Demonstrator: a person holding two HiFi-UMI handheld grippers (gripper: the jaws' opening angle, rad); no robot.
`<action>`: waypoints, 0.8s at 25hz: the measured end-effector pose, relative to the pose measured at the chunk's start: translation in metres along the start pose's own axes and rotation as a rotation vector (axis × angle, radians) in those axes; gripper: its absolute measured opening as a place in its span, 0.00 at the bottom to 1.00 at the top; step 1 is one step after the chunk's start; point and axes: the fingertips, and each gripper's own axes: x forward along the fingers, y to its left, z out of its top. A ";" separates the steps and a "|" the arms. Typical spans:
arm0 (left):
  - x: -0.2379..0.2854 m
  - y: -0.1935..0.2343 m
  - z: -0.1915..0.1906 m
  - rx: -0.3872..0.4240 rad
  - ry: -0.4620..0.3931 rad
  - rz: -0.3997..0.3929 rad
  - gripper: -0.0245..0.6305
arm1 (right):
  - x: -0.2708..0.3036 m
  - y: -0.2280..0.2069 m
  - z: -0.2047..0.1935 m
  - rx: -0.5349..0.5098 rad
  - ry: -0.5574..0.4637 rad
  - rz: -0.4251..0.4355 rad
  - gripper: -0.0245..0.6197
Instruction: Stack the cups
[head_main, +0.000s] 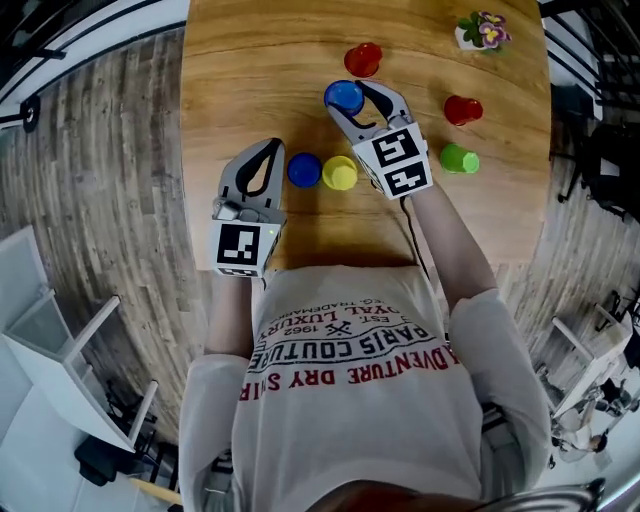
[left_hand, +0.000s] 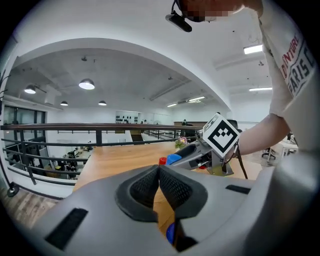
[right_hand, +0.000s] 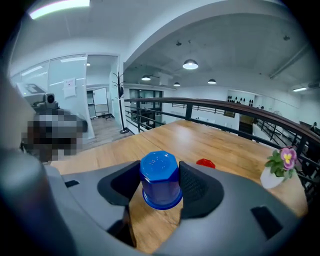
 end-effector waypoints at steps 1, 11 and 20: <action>-0.001 -0.005 0.001 0.002 0.000 -0.013 0.06 | -0.009 -0.003 -0.007 0.002 0.004 -0.023 0.43; -0.007 -0.053 0.000 0.045 0.000 -0.136 0.06 | -0.079 -0.005 -0.079 0.130 0.050 -0.158 0.43; -0.019 -0.078 -0.011 0.087 0.020 -0.199 0.06 | -0.102 0.021 -0.126 0.238 0.071 -0.204 0.43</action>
